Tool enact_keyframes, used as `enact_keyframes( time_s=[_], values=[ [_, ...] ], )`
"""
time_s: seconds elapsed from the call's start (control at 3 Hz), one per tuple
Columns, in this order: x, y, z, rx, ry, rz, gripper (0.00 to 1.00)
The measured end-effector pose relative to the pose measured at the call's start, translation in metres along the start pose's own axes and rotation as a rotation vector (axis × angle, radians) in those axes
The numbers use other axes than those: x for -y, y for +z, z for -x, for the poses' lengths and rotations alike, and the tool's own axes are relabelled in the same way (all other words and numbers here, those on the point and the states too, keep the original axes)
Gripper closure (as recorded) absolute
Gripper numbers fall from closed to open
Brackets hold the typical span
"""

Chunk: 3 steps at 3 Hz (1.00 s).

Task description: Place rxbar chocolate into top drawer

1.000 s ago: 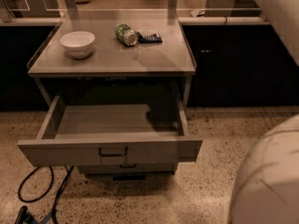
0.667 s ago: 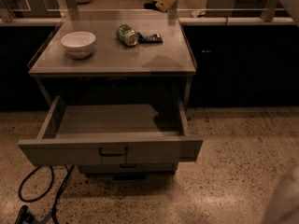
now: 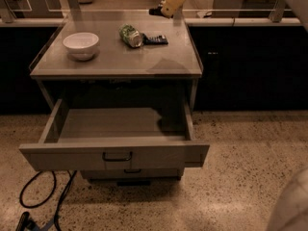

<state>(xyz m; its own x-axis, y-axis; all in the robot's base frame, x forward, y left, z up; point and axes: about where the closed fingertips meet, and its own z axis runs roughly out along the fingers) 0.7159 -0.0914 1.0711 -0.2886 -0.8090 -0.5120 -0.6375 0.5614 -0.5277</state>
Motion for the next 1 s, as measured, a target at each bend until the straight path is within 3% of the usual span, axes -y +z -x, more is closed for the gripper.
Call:
enact_keyframes(
  time_s=[0.33,0.67,1.0],
  values=[
    [0.001,0.001,-0.004,0.013,0.015,0.024,1.0],
    [-0.013,-0.005,-0.007,0.091,0.058,0.083,1.0],
    [-0.066,0.004,-0.014,0.241,0.095,0.199,1.0]
  ],
)
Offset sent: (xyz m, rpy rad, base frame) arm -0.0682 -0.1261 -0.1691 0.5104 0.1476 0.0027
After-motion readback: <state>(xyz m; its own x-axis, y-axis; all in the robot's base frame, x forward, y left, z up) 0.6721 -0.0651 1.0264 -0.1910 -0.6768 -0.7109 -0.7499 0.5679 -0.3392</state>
